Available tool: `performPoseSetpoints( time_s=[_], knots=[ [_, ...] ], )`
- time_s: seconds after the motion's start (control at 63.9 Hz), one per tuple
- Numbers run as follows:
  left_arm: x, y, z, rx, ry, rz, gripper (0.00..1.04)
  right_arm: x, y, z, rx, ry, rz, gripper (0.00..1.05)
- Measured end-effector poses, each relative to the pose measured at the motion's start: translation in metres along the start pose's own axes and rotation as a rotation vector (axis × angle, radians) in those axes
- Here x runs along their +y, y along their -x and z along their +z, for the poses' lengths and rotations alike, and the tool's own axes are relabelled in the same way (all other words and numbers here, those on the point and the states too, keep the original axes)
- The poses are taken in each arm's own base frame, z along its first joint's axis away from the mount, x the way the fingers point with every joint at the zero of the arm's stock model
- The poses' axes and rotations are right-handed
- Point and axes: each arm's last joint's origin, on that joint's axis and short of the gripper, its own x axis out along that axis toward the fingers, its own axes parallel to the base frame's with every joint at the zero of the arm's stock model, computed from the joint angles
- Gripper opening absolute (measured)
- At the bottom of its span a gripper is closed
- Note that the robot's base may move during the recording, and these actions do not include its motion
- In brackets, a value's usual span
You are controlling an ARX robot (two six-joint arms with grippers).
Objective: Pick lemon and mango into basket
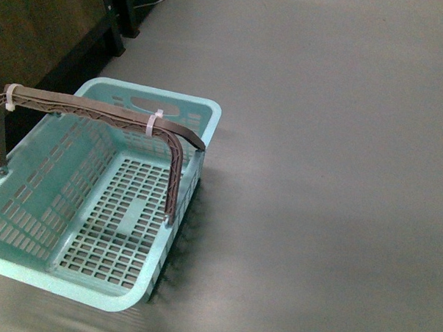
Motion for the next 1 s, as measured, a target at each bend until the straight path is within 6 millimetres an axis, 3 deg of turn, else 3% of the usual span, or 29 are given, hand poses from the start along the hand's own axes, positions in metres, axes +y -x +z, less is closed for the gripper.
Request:
performPoseSetpoints(
  time_s=[0.391,0.516,0.72,1.001],
  knots=[
    [0.0,0.0,0.0,0.0,0.0,0.0,0.98,0.0,0.0,0.0,0.0,0.0,0.0,0.96],
    [-0.003,-0.004,0.002,0.506,0.29,-0.22,0.98,0.0,0.0,0.0,0.0,0.0,-0.001,0.96],
    [0.005,-0.038,0.012,0.585,0.661,-0.115,0.98,0.0,0.0,0.0,0.0,0.0,0.0,0.96],
    [-0.001,-0.109,-0.026,0.639,0.978,0.15,0.98,0.0,0.0,0.0,0.0,0.0,0.0,0.96]
  ],
)
